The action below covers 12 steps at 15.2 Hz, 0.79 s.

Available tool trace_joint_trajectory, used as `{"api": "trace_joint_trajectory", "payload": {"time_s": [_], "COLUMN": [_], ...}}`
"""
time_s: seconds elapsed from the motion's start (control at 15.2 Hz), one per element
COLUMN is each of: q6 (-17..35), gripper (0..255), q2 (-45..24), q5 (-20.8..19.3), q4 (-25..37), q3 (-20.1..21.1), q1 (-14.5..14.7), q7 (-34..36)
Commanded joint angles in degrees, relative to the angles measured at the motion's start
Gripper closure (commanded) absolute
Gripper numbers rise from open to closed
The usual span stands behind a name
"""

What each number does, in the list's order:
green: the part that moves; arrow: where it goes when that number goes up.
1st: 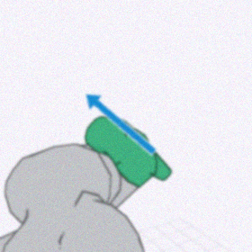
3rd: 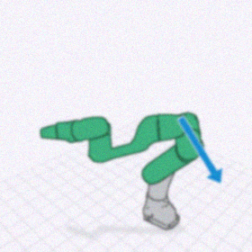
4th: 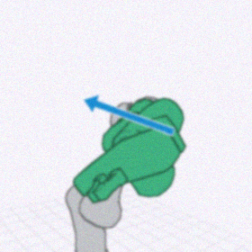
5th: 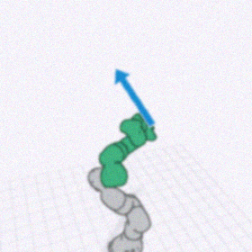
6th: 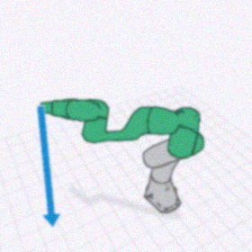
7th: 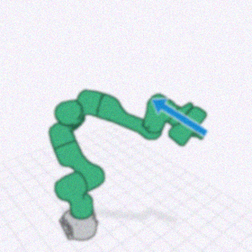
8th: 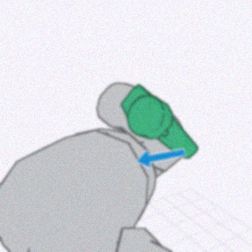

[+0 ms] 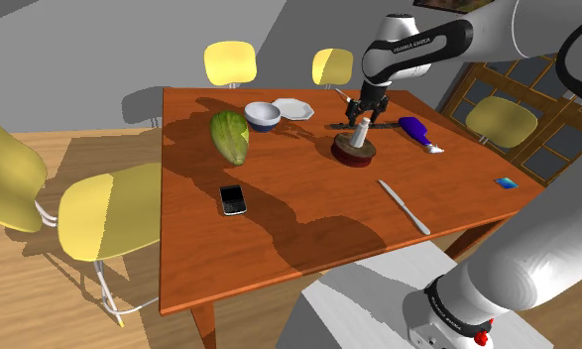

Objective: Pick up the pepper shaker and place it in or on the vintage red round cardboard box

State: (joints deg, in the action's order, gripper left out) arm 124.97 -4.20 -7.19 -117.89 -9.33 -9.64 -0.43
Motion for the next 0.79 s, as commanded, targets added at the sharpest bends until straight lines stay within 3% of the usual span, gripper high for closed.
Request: {"api": "trace_joint_trajectory", "payload": {"time_s": [0.0, 0.2, 0.73], "q6": [-1.8, -6.9, -6.9], "gripper": [0, 0, 0], "q2": [0.9, 3.0, 3.0], "q5": [0.0, -0.1, -0.1], "q4": [0.9, 3.9, 3.9], "q3": [0.1, 0.4, 0.4], "q1": [0.1, 0.5, 0.5], "q7": [0.0, 0.1, 0.1]}}
